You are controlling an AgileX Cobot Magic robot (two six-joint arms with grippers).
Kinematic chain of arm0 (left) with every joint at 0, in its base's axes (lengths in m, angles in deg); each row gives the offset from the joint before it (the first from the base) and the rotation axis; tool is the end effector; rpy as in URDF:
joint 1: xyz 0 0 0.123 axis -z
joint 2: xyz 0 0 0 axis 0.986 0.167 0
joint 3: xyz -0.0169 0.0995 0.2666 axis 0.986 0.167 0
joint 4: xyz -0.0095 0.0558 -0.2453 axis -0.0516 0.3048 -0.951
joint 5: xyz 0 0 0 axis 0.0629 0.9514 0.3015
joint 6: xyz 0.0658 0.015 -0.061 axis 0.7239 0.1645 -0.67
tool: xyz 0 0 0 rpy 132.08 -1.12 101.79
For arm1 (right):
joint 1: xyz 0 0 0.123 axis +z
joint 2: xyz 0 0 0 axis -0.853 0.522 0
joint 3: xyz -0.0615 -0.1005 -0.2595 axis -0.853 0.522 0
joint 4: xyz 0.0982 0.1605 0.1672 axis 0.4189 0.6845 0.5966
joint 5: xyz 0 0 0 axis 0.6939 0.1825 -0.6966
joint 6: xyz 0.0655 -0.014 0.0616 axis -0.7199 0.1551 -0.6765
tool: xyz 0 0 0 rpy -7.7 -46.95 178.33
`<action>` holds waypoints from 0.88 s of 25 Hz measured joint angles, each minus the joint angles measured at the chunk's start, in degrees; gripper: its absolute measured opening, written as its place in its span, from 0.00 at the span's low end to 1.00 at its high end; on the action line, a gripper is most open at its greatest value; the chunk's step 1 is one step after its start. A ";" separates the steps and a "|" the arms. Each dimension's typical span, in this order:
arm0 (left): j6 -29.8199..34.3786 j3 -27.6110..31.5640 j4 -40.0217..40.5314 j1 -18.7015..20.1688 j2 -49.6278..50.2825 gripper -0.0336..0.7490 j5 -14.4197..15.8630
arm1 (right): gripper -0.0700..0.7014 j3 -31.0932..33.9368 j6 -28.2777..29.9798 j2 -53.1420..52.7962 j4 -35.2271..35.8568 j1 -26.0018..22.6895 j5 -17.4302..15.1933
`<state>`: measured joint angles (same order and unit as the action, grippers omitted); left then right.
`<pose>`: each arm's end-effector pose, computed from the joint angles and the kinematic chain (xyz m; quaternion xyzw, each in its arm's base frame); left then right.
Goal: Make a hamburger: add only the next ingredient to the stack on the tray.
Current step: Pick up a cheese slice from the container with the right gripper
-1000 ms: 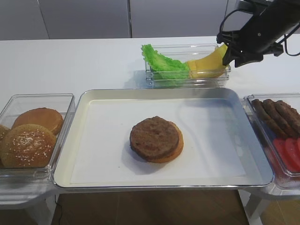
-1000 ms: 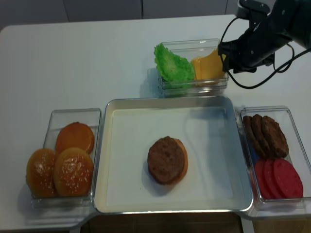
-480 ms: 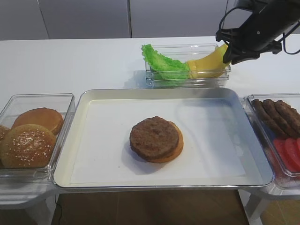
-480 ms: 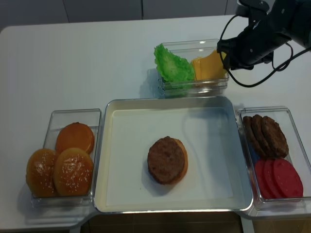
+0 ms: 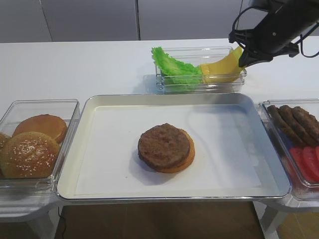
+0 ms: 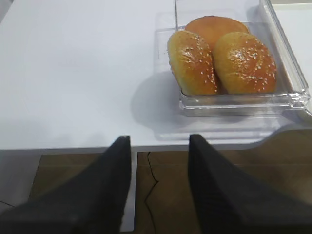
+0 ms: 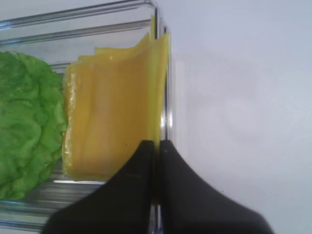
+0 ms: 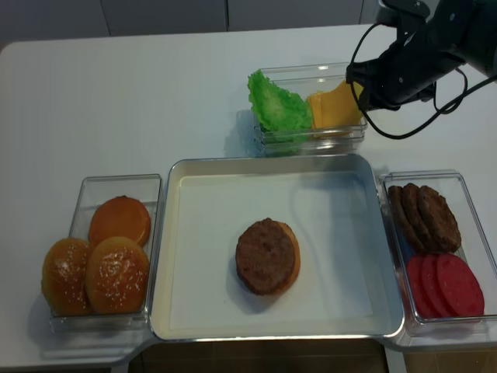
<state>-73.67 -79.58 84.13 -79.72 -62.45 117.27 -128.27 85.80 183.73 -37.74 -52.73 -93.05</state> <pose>-0.0122 0.0102 0.2652 -0.0481 0.8792 0.0318 0.4730 0.4230 0.0655 0.2405 -0.0006 0.9508 0.1565 0.2672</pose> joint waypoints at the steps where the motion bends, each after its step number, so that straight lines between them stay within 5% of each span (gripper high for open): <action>1: 0.00 0.00 0.00 0.00 0.00 0.42 0.00 | 0.13 -0.12 0.00 0.00 0.00 0.00 -0.20; 22: 0.00 0.00 0.00 0.00 0.00 0.42 0.00 | 0.13 -4.73 2.60 -4.57 0.94 0.00 -7.61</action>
<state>-73.67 -79.58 84.13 -79.72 -62.45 117.27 -133.01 88.41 179.17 -36.79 -52.73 -100.66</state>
